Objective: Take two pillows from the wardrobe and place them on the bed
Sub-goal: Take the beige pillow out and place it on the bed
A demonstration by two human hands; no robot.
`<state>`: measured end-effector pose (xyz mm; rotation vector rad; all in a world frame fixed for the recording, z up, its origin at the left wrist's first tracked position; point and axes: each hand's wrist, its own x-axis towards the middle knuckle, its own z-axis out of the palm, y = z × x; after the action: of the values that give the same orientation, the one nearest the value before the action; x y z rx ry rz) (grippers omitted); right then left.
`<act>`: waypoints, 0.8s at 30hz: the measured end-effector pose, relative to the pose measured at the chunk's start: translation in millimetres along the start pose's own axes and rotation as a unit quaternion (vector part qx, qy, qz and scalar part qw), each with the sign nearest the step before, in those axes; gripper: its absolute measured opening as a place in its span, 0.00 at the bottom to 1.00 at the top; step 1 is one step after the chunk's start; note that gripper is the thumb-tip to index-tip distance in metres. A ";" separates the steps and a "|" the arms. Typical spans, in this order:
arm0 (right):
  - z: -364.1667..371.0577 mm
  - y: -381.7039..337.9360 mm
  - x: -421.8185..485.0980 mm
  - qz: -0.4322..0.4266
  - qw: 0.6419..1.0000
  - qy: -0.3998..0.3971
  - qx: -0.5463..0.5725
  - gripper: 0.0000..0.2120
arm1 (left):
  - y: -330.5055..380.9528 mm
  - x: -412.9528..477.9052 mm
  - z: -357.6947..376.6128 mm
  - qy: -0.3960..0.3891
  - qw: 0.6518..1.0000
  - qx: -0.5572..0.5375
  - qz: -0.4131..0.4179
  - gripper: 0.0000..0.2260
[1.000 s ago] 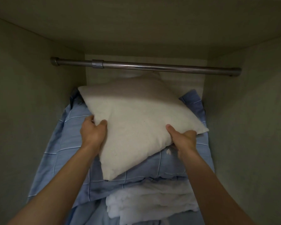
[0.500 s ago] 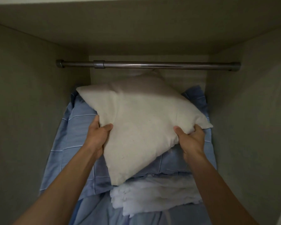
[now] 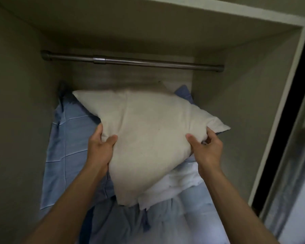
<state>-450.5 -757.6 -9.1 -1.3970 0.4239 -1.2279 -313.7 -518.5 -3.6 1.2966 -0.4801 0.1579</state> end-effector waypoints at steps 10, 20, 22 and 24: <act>-87.6 -46.2 -81.1 -0.040 0.984 0.117 -0.129 0.31 | 4.6 -60.7 20.4 -0.129 0.988 -0.081 0.003 0.24; -203.7 -108.7 -123.6 -0.070 0.965 0.189 -0.170 0.30 | 55.4 -153.8 89.7 -0.190 0.974 -0.123 0.028 0.23; -228.7 -118.9 -133.4 -0.067 0.965 0.197 -0.163 0.29 | 69.9 -178.1 101.9 -0.199 0.971 -0.125 0.045 0.22; -248.1 -128.1 -140.7 -0.062 0.965 0.201 -0.155 0.28 | 84.3 -199.6 110.1 -0.207 0.967 -0.135 0.065 0.21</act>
<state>-762.1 -732.0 -9.7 -1.4491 0.8507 -1.6074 -551.2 -569.3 6.7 1.0278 -0.9127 -0.0727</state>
